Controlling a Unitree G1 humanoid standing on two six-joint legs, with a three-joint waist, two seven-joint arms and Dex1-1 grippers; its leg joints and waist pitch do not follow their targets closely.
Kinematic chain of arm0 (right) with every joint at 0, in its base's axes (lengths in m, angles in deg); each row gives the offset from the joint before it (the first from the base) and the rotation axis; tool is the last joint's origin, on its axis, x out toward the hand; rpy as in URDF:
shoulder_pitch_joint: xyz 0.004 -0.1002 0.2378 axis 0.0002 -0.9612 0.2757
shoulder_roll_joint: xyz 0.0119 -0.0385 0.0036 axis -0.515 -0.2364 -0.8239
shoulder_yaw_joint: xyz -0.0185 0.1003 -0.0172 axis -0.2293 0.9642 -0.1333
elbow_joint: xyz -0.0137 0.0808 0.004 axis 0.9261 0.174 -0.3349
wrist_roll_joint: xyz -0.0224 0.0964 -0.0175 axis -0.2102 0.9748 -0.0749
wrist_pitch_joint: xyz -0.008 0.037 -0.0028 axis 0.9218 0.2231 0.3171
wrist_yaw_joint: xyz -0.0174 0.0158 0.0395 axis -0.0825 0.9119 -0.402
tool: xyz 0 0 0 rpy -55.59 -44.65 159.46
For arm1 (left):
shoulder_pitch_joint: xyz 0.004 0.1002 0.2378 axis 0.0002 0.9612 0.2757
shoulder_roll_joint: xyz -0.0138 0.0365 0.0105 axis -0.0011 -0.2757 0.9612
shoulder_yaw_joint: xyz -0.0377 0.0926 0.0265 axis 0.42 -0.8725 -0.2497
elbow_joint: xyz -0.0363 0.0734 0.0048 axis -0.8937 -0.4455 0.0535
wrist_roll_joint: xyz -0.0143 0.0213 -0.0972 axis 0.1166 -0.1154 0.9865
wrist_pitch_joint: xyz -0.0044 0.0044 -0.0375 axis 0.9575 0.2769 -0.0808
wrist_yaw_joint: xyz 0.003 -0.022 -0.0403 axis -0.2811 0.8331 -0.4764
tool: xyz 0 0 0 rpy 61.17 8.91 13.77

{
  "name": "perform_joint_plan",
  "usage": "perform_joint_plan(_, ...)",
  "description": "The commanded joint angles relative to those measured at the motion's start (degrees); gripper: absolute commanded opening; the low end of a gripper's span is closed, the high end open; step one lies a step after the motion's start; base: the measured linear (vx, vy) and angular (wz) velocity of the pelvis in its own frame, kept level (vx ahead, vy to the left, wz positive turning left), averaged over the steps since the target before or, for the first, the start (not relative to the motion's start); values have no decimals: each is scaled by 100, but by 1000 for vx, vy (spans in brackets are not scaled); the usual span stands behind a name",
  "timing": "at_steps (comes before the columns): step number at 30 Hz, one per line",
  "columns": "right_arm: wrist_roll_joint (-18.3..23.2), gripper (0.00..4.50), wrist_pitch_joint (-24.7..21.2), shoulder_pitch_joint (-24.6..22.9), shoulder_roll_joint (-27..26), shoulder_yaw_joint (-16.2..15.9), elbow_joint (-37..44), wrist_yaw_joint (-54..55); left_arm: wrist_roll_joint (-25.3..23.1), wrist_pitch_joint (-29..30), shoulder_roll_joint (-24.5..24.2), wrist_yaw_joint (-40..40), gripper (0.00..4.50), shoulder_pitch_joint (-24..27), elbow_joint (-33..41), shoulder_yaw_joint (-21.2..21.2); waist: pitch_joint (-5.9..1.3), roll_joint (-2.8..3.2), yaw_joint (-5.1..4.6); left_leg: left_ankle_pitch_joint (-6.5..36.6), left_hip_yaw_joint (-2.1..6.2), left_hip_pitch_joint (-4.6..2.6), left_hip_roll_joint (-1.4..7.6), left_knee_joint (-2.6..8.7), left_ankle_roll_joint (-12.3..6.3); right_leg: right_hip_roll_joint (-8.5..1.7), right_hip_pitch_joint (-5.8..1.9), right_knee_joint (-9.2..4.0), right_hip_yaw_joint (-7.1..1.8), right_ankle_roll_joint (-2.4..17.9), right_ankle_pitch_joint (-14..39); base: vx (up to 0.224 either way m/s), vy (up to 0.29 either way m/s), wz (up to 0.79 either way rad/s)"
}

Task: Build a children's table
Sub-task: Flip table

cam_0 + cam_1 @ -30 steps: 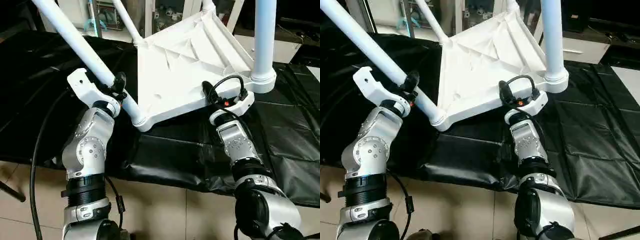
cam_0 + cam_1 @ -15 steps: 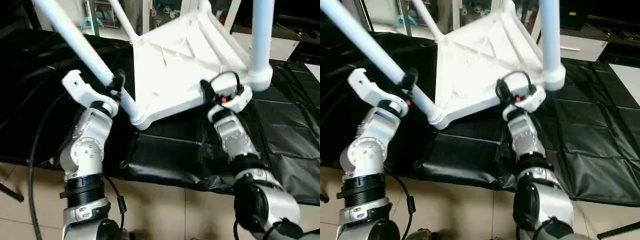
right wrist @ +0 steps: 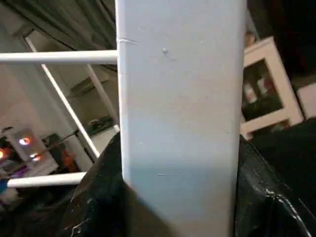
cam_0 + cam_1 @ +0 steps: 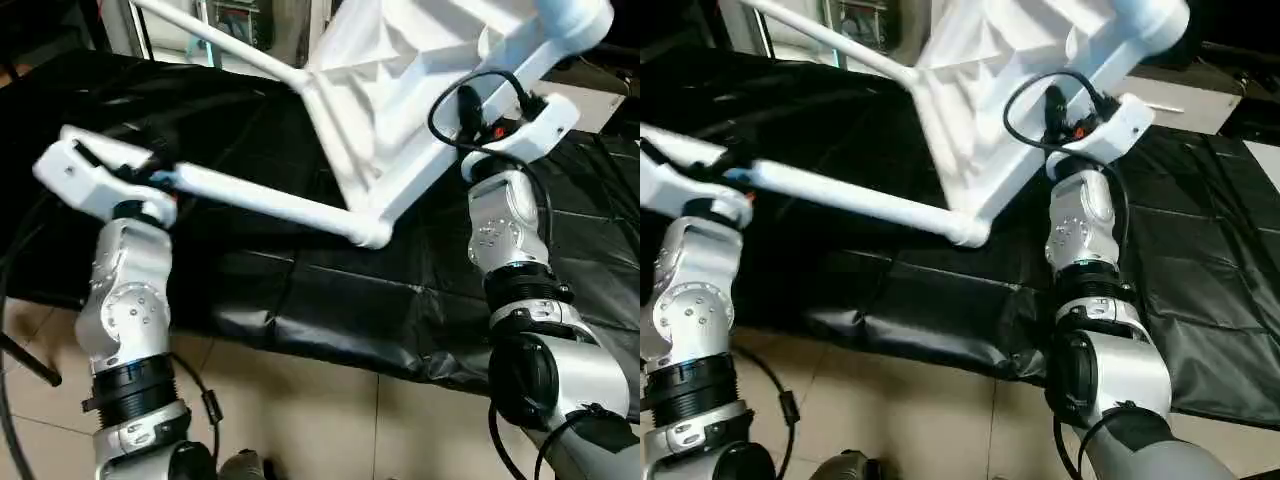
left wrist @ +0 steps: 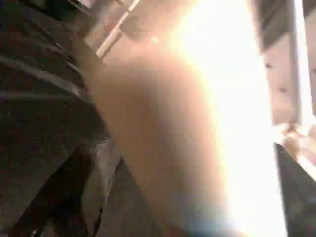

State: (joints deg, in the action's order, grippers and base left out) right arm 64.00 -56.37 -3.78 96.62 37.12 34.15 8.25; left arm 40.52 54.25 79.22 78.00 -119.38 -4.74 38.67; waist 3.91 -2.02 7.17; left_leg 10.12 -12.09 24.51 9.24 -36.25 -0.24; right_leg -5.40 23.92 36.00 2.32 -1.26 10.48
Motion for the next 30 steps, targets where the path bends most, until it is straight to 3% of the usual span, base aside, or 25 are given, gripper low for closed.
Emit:
perform_joint_plan(1, 59, 191, 486, 88, 321, 221, 672, 253, -112, -46, -75, -217, 387, 139, -77, 193, -514, 0, -81, 916, 171, -346, 366, 485, 204, -243, -170, -293, -140, 912, 343, 0, 0, 0)
perform_joint_plan(3, -19, 191, 496, 11, 318, 176, 803, 294, -103, 21, -84, -204, 387, 171, -64, 173, -518, -15, -68, 870, 157, -351, 356, 472, 208, -243, -162, -285, -148, 892, 212, 0, 0, 0)
perform_joint_plan(4, -66, 191, 517, -63, 298, 167, 921, 323, -90, 33, -70, -211, 387, 192, -69, 159, -526, -34, -81, 784, 166, -318, 350, 470, 173, -247, -195, -269, -148, 900, 117, 0, 0, 0)
perform_joint_plan(13, -697, 189, 779, -524, 503, 92, 1793, 855, -583, -108, -196, -472, 387, 410, -465, -14, -564, 0, -76, 263, 152, -322, 328, 395, -54, -199, -177, -234, -141, 916, -404, 0, 0, 0)
perform_joint_plan(16, -884, 188, 743, -603, 592, 93, 2073, 1066, -723, -95, -299, -542, 387, 449, -559, -35, -542, -14, -95, 448, 152, -309, 323, 410, -17, -198, -181, -255, -144, 837, -190, 0, 0, 0)
perform_joint_plan(17, -990, 187, 675, -706, 596, 66, 2313, 1157, -732, -92, -327, -529, 387, 464, -595, -38, -538, -47, -105, 476, 149, -308, 325, 414, -8, -203, -184, -262, -148, 814, -146, 0, 0, 0)
perform_joint_plan(19, -1177, 185, 439, -1052, 506, 6, 2949, 1337, -804, -68, -398, -442, 387, 529, -623, -135, -529, -45, -87, 495, 158, -307, 332, 428, 4, -219, -179, -270, -155, 721, -37, 0, 0, 0)
perform_joint_plan(21, -1316, 183, 289, -1329, 400, -50, 3354, 1465, -820, -81, -392, -386, 387, 566, -636, -180, -528, -73, -128, 564, 166, -287, 334, 441, 26, -220, -181, -281, -150, 711, 45, 0, 0, 0)
perform_joint_plan(26, -1803, 182, -28, -2148, 98, -394, 4392, 1751, -1044, -178, -453, -251, 387, 697, -643, -415, -499, -90, -195, 852, 177, -282, 341, 480, 91, -226, -153, -348, -166, 587, 534, 0, 0, 0)
perform_joint_plan(30, -2260, 181, -284, -2721, 25, -758, 4909, 1892, -1141, -284, -436, -293, 387, 765, -613, -435, -466, -94, -260, 1255, 191, -290, 344, 519, 258, -235, -132, -412, -176, 444, 1016, 0, 0, 0)
